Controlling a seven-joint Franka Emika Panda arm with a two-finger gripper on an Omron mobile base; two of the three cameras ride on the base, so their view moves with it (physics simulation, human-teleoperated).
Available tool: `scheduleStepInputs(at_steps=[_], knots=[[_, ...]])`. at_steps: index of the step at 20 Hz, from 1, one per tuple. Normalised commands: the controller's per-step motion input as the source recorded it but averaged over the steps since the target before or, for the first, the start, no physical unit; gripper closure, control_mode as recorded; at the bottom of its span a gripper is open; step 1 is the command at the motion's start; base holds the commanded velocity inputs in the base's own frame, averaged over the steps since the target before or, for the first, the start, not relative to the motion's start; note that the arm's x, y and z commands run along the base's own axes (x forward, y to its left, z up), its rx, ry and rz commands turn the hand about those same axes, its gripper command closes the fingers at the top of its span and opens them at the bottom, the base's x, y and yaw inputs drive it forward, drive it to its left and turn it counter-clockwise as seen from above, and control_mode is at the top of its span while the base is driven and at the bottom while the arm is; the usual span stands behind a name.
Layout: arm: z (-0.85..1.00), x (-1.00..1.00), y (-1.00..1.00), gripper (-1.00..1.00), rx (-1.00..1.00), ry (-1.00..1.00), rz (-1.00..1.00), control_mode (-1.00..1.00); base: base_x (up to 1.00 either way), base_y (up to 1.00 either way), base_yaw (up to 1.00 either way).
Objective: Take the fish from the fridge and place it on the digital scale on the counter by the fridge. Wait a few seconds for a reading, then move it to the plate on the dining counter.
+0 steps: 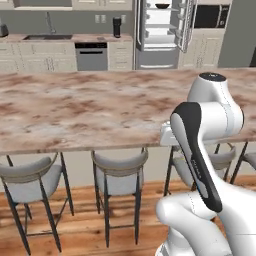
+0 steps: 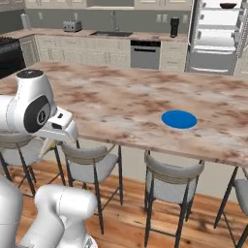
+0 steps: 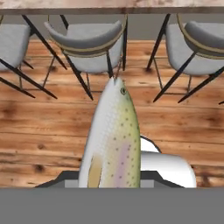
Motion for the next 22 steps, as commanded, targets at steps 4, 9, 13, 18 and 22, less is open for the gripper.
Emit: scheduleStepInputs(at_steps=[4, 9, 13, 18, 22], knots=[[0.0, 0.0, 0.0, 1.0, 0.0, 0.0, 0.0, 1.0, 0.36, -1.0, 0.2], [0.0, 0.0, 0.0, 1.0, 0.0, 0.0, 0.0, 1.0, 0.6, -0.92, 0.01], [0.0, 0.0, 0.0, 1.0, 0.0, 0.0, 0.0, 1.0, 0.69, -0.88, -0.08], [0.0, 0.0, 0.0, 1.0, 0.0, 0.0, 0.0, 1.0, 0.86, -0.3, -0.13], [0.0, 0.21, 0.0, 1.0, 0.01, 0.03, -0.02, -1.0, 0.62, 0.0, -0.09]])
